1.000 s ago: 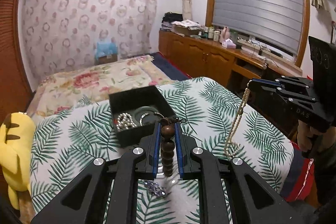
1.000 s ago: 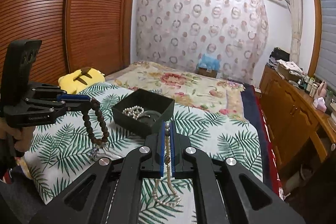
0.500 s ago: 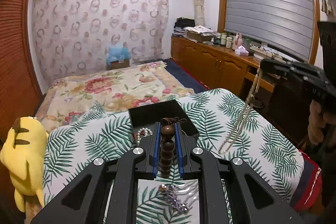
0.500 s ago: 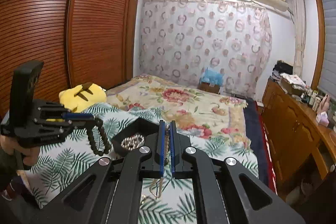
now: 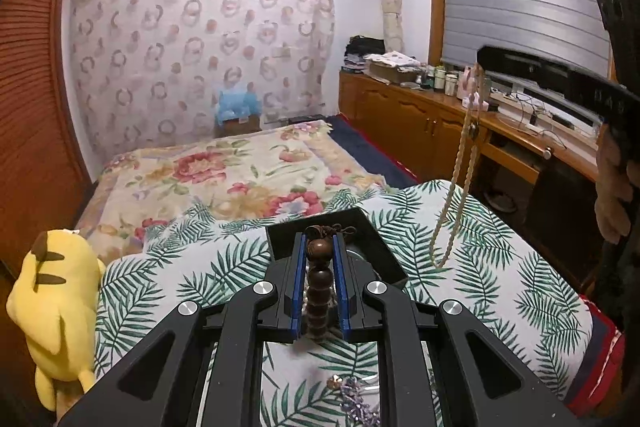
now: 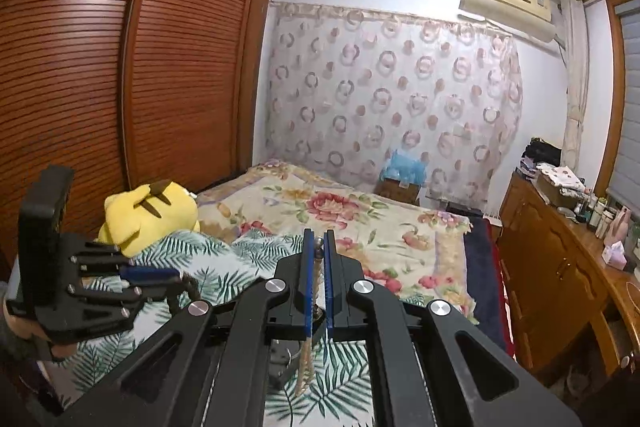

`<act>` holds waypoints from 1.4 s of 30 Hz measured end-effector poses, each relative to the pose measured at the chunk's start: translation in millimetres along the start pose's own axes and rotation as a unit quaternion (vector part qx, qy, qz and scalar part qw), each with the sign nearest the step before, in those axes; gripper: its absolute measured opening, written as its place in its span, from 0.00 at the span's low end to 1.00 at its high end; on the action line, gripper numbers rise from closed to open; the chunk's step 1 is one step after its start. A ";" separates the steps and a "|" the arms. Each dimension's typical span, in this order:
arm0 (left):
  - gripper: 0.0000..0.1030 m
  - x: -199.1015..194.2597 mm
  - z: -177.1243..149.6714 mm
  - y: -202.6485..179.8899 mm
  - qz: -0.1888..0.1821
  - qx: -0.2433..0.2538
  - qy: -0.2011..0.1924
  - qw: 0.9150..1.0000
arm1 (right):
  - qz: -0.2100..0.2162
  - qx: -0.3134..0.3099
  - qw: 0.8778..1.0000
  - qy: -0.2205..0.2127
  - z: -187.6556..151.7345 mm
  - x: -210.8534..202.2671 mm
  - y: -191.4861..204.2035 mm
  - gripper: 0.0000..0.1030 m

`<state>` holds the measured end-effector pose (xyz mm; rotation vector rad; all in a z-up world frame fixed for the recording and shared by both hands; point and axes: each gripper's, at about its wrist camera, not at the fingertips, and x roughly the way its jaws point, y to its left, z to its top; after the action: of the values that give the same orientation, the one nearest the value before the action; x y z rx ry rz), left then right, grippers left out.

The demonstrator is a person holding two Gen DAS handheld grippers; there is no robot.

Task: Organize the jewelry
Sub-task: 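Carry the pearl strand and wooden bead bracelet over the black box with both tools, then open both tools to drop the pearls and wooden bracelet into the black box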

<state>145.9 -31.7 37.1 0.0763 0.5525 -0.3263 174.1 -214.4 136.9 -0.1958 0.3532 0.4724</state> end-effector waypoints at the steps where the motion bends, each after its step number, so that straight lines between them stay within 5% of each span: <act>1: 0.12 1.8 1.8 0.7 0.001 -0.001 0.000 1.000 | 0.001 0.003 1.000 -0.002 3.9 2.3 -0.4 0.05; 11: 0.12 9.3 8.1 2.3 0.009 0.000 0.001 1.000 | 0.019 0.016 1.000 0.015 5.8 34.6 1.5 0.05; 27: 0.12 34.8 12.7 2.9 0.014 -0.001 0.019 1.000 | 0.048 0.033 0.992 0.111 -66.7 100.6 18.4 0.05; 42: 0.12 68.0 14.3 -0.7 0.014 0.002 0.041 0.999 | 0.058 0.037 0.990 0.124 -89.2 96.6 19.1 0.13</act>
<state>207.4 -53.9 13.5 0.1024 0.6324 -0.2990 219.9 -181.7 16.5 -0.1629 0.6272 0.5510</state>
